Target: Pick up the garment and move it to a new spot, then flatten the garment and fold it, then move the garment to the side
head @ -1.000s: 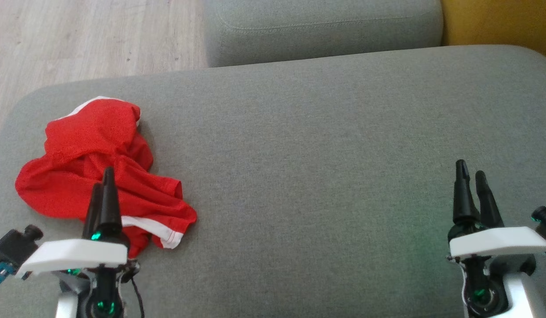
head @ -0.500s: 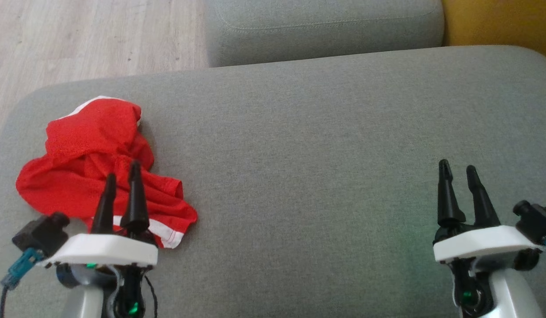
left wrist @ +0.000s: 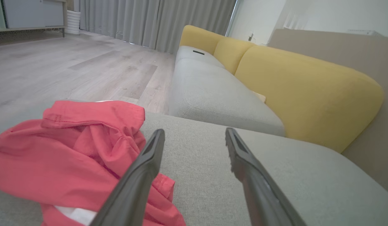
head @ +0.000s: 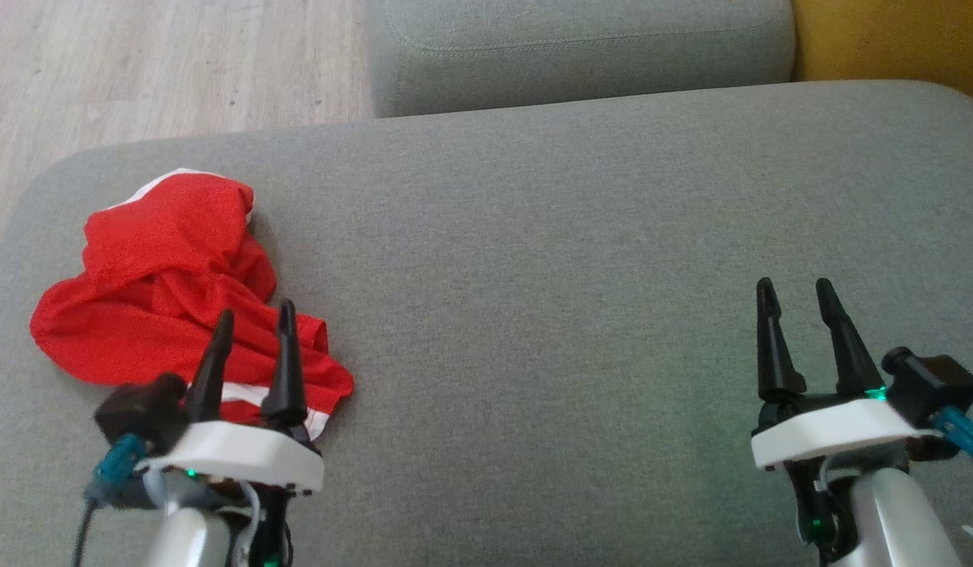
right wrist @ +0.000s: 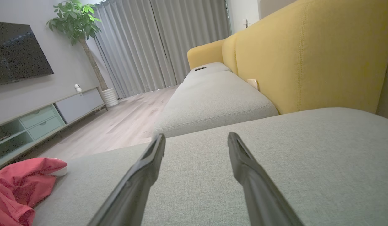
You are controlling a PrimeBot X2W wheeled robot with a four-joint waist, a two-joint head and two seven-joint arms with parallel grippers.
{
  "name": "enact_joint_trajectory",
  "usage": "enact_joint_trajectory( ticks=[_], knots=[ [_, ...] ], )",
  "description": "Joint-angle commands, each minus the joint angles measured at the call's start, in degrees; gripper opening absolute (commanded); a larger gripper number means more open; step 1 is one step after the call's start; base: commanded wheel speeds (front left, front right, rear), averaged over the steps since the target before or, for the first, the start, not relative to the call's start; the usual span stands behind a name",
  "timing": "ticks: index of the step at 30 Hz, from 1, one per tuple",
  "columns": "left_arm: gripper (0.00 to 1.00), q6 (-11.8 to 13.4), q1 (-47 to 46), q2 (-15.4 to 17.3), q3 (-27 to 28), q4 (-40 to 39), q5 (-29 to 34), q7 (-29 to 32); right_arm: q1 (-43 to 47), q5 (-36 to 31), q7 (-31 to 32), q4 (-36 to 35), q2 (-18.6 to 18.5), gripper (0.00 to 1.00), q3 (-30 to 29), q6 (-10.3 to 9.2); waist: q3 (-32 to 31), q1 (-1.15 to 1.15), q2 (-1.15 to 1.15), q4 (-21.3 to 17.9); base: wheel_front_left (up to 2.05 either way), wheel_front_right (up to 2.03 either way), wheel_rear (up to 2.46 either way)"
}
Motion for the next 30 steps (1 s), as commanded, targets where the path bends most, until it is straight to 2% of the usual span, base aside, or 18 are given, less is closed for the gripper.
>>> enact_joint_trajectory(
  ticks=[1,13,17,22,26,30],
  knots=[
    [1.00,0.95,-2.98,1.51,0.31,-1.94,2.35,-0.93,-2.97,-2.38,-0.87,-2.26,-0.40,1.00,1.33,-0.03,0.01,0.00,0.00,0.00,0.00,0.00,0.00],
    [1.00,7.49,-4.80,5.97,-8.99,-0.98,10.42,-2.94,-3.58,-13.05,-2.89,-2.62,-0.44,1.00,2.47,-0.03,-0.16,0.00,0.00,-0.12,0.00,0.00,0.00],
    [1.00,8.29,-4.53,5.33,-9.37,-1.28,9.36,-3.61,-3.66,-14.21,-3.57,-3.06,-0.46,1.00,2.90,-0.04,-0.26,0.00,0.00,-0.10,0.00,0.00,0.00],
    [1.00,5.25,-3.63,3.00,-5.55,-3.08,8.07,-4.45,-3.63,-12.19,-4.41,-3.10,-0.48,1.00,3.11,-0.04,-0.37,0.00,0.00,0.02,0.00,0.00,0.00],
    [1.00,0.11,-1.60,-0.50,-0.66,-2.09,6.34,-5.12,-3.20,-9.81,-5.09,-2.76,-0.49,1.00,3.20,-0.04,-0.60,0.00,0.00,0.16,0.00,0.00,0.00],
    [1.00,-4.31,-0.44,-2.45,2.90,-0.92,9.37,-5.78,-2.69,-7.48,-5.76,-1.19,-0.50,1.00,2.94,-0.04,-0.90,0.00,0.00,0.23,0.00,0.00,0.00]
  ],
)
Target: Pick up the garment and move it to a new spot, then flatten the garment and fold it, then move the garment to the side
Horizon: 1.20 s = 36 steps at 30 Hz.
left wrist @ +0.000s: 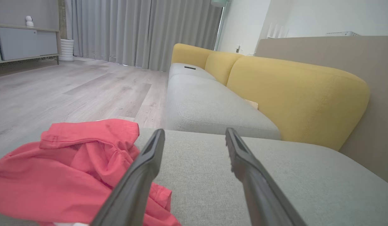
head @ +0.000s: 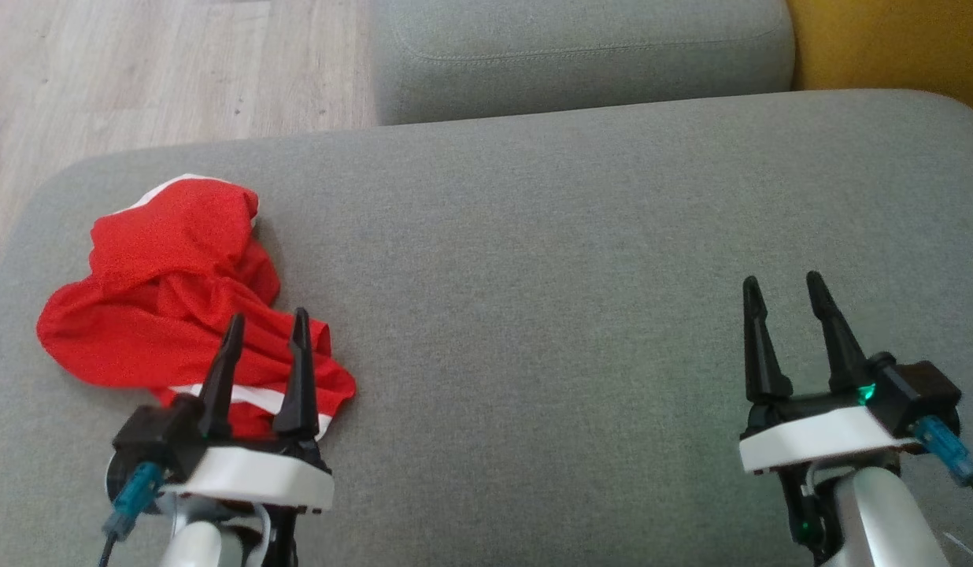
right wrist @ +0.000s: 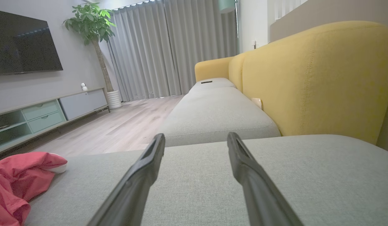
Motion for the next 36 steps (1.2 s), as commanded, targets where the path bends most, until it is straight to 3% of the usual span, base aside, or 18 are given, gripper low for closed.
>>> enact_joint_trajectory(
  ticks=[1,6,10,23,36],
  knots=[
    [1.00,-1.36,-1.59,-0.49,2.59,-1.22,2.14,-0.84,-2.20,-0.80,-0.96,-1.26,-0.39,1.00,1.45,-0.04,-0.11,0.00,0.00,0.02,0.00,0.00,0.00],
    [1.00,-4.95,-0.67,-1.66,4.51,2.34,4.73,-1.68,-2.22,-0.07,-1.81,0.54,-0.41,1.00,2.32,-0.04,-0.35,0.00,0.00,-0.09,0.00,0.00,0.00],
    [1.00,-6.37,-1.03,-1.92,5.74,3.47,5.75,-1.84,-2.32,0.17,-1.97,1.26,-0.41,1.00,2.67,-0.04,-0.40,0.00,0.00,-0.16,0.00,0.00,0.00],
    [1.00,-5.40,-1.43,-1.98,5.21,4.24,3.55,-1.84,-2.54,1.21,-1.97,2.50,-0.41,1.00,3.46,-0.04,-0.74,0.00,0.00,1.15,0.00,0.00,0.00],
    [1.00,-4.65,-0.91,-1.99,7.90,3.78,4.33,-1.84,-2.73,2.64,-1.97,4.19,-0.41,1.00,8.45,-0.04,-1.57,0.00,0.00,8.70,0.00,0.00,0.00]
  ],
)
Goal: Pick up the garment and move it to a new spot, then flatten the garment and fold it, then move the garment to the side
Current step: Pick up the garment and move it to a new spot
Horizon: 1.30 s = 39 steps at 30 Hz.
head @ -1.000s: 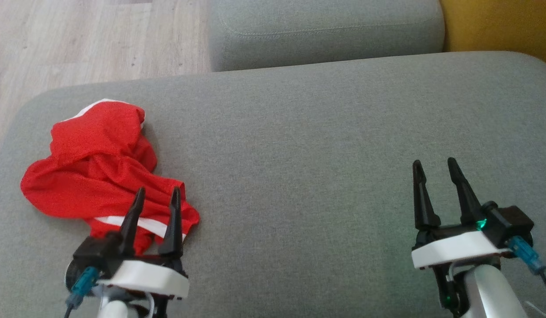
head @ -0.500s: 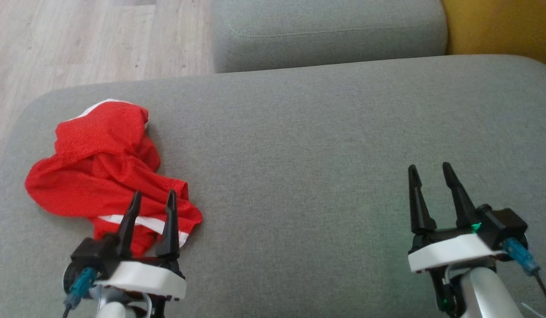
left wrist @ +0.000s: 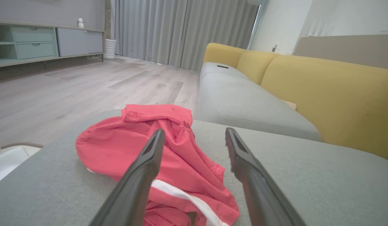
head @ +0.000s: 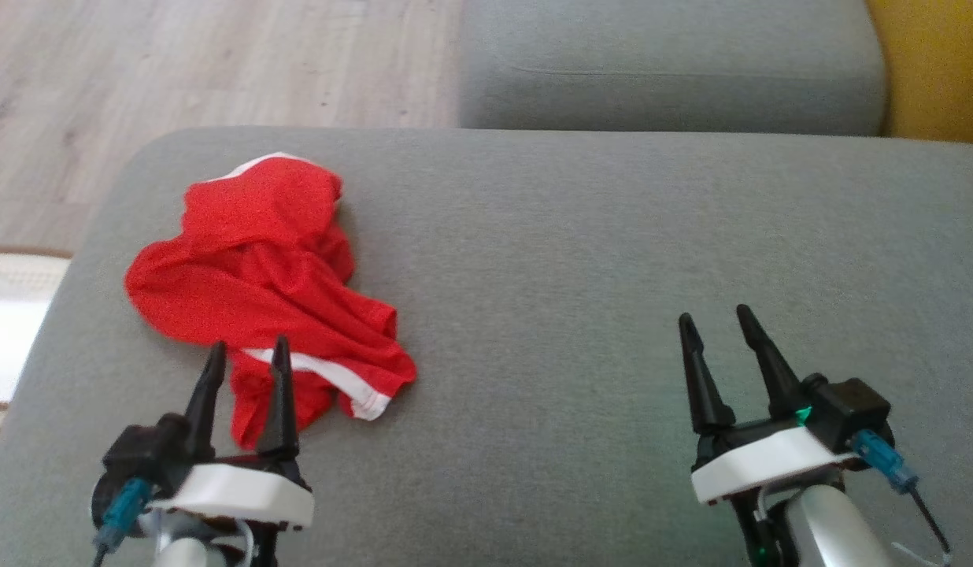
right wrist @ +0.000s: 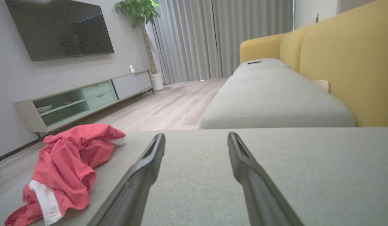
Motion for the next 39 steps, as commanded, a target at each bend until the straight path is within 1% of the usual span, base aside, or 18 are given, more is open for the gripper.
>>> enact_joint_trajectory(
  ticks=[1,2,3,9,13,17,20,26,30,32,36,39],
  knots=[
    [1.00,0.24,-2.09,-0.01,2.78,-2.12,0.40,-0.69,-2.66,0.46,-0.62,-1.40,-0.37,1.00,2.12,-0.04,-0.33,0.00,0.00,2.38,0.00,0.00,0.00],
    [1.00,0.25,-2.07,-0.01,3.16,-2.10,0.51,-0.69,-2.65,0.66,-0.62,-1.25,-0.37,1.00,2.63,-0.04,-0.42,0.00,0.00,3.07,0.00,0.00,0.00],
    [1.00,0.12,-2.14,-0.01,3.78,-2.10,0.75,-0.69,-2.53,1.03,-0.62,-0.97,-0.37,1.00,3.50,-0.04,-0.58,0.00,0.00,4.54,0.00,0.00,0.00],
    [1.00,-0.57,-1.86,-0.01,5.43,-1.93,1.64,-0.69,-2.11,2.00,-0.62,-0.26,-0.37,1.00,5.25,-0.04,-1.00,0.00,0.00,8.54,0.00,0.00,0.00],
    [1.00,-0.95,-1.55,-0.01,6.18,-1.85,2.06,-0.69,-1.82,2.65,-0.62,0.11,-0.37,1.00,6.05,-0.04,-1.13,0.00,0.00,10.51,0.00,0.00,0.00],
    [1.00,-1.06,-1.55,-0.01,6.91,-2.07,2.15,-0.69,-1.85,3.00,-0.62,0.25,-0.37,1.00,6.72,-0.04,-0.74,0.00,0.00,11.56,0.00,0.00,0.00],
    [1.00,-1.20,-1.55,-0.01,7.40,-2.16,2.23,-0.69,-1.99,3.09,-0.62,0.33,-0.37,1.00,7.05,-0.04,-0.38,0.00,0.00,11.55,0.00,0.00,0.00],
    [1.00,-1.92,-2.96,-0.02,9.61,-2.34,2.57,-0.69,-3.54,2.72,-0.62,0.30,-0.37,1.00,7.69,-0.04,2.38,0.00,0.00,10.26,0.00,0.00,0.00],
    [1.00,-3.18,-6.02,0.18,10.72,-1.31,3.88,-0.69,-4.96,1.35,-0.62,-0.10,-0.37,1.00,7.12,-0.04,5.20,0.00,0.00,8.93,0.00,0.00,0.00],
    [1.00,-3.90,-8.53,0.86,11.15,0.49,4.41,-0.69,-5.79,0.76,-0.62,-0.65,-0.37,1.00,6.41,-0.04,6.99,0.00,0.00,8.10,0.00,0.00,0.00],
    [1.00,-4.83,-15.79,4.19,10.77,7.10,5.57,-0.51,-7.78,-0.78,-0.62,-1.91,-0.37,1.00,4.80,-0.04,11.04,0.00,0.00,6.38,0.00,0.00,0.00],
    [1.00,-5.40,-23.25,6.63,10.43,12.77,4.42,2.34,-9.04,-1.66,-0.62,-2.98,-0.37,1.00,3.46,-0.04,13.76,0.00,0.00,5.27,0.00,0.00,0.00]
  ],
)
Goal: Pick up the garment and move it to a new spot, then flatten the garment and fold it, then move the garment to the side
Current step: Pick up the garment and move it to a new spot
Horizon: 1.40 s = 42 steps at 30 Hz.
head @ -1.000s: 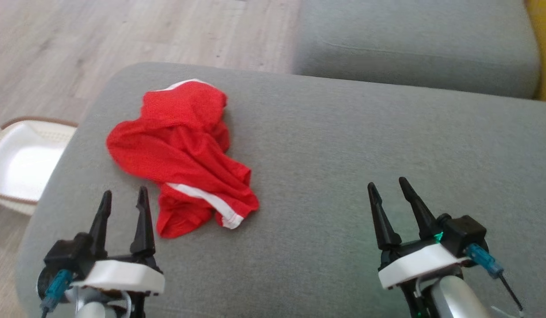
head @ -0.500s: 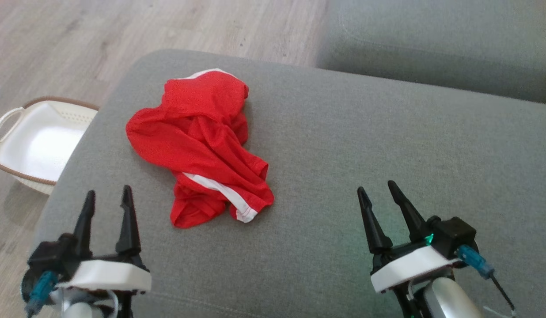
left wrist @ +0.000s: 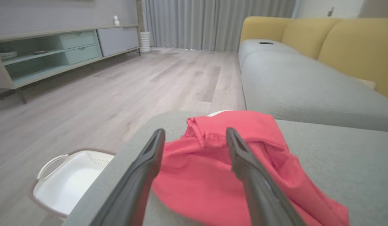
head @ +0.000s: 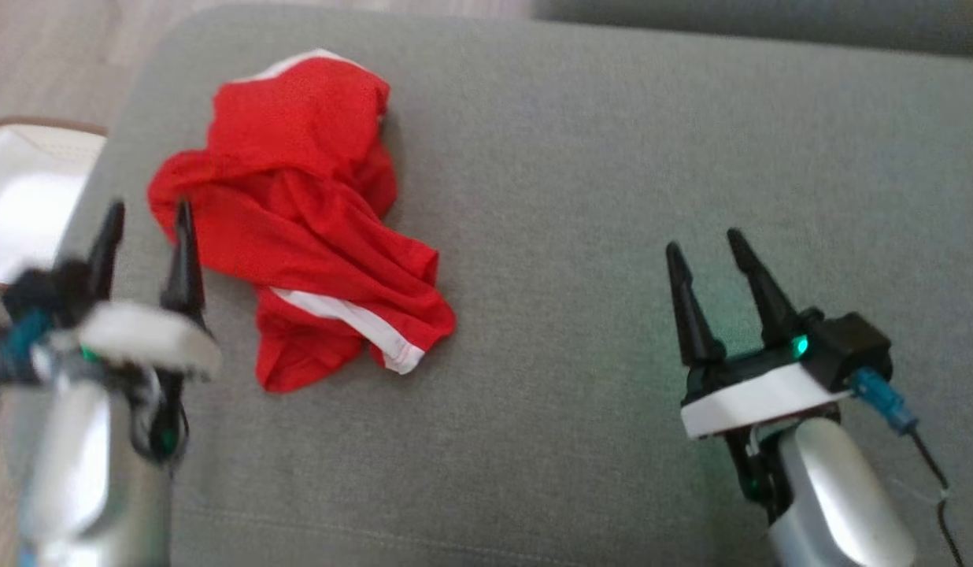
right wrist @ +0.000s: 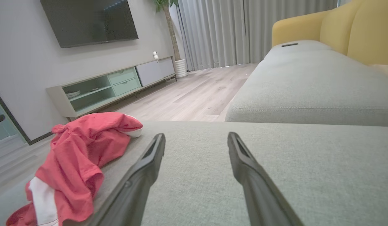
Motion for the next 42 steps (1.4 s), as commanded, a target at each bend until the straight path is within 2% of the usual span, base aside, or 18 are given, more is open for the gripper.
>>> enact_joint_trajectory(
  ticks=[1,5,10,19,20,21,22,25,33,38,42],
  knots=[
    [1.00,-0.25,-4.78,2.56,1.31,-0.40,-0.81,1.45,-2.24,-0.51,-0.62,-2.33,-0.21,1.00,0.77,-0.04,3.18,-0.01,0.00,-1.92,0.00,0.00,0.00],
    [1.00,-0.72,-13.79,6.94,-1.27,7.13,-1.22,9.71,-3.45,-1.00,-0.62,-3.80,-0.21,1.00,-0.61,-0.04,6.30,-0.01,0.00,-3.14,0.00,0.00,0.00],
    [1.00,-0.91,-23.10,9.79,-3.19,14.36,-3.37,16.62,-4.20,-0.55,-0.62,-5.55,-0.21,1.00,-1.78,-0.04,9.46,-0.01,0.00,-4.36,0.00,0.00,0.00],
    [1.00,-0.96,-30.79,12.82,-10.32,22.84,-9.84,21.70,-5.27,-0.75,-0.62,-6.02,-0.21,1.00,-1.69,-0.04,12.23,-0.01,0.00,-6.23,0.00,0.00,0.00],
    [0.98,-0.96,-31.07,13.04,-11.23,23.48,-10.59,21.97,-5.30,-0.73,-0.62,-6.03,-0.21,1.00,-1.72,-0.04,12.31,-0.01,0.00,-6.33,0.00,0.00,0.00],
    [0.26,-0.97,-31.30,13.26,-12.19,23.92,-11.38,22.03,-5.32,-0.70,-0.62,-6.04,-0.21,1.00,-1.74,-0.04,12.36,-0.01,0.00,-6.42,0.00,0.00,0.00],
    [0.00,-0.97,-31.48,13.42,-13.12,24.21,-12.30,21.91,-5.32,-0.67,-0.62,-6.03,-0.21,1.00,-1.76,-0.04,12.37,-0.01,0.00,-6.47,0.00,0.00,0.00],
    [0.00,-0.97,-31.98,13.95,-13.87,24.47,-13.97,20.12,-5.24,-0.61,-0.62,-5.95,-0.21,1.00,-1.84,-0.04,12.20,-0.01,0.00,-6.48,0.00,0.00,0.00],
    [0.00,-0.97,-33.48,14.89,-15.48,22.54,-15.18,7.01,-4.29,0.40,-0.62,-4.54,-0.21,1.00,-0.98,-0.04,8.05,-0.01,0.00,-6.55,0.00,0.00,0.00],
    [0.00,-0.97,-33.06,15.65,-16.18,18.58,-15.67,1.52,-3.65,1.67,-0.62,-3.89,-0.21,1.00,-0.13,-0.04,4.71,-0.01,0.00,-7.38,0.00,0.00,0.00],
    [0.00,-0.80,-32.43,15.56,-16.04,13.45,-15.75,-0.63,-2.72,2.66,-0.62,-3.51,-0.21,1.00,0.06,-0.04,2.45,-0.01,0.00,-7.70,0.00,0.00,0.00]
  ],
)
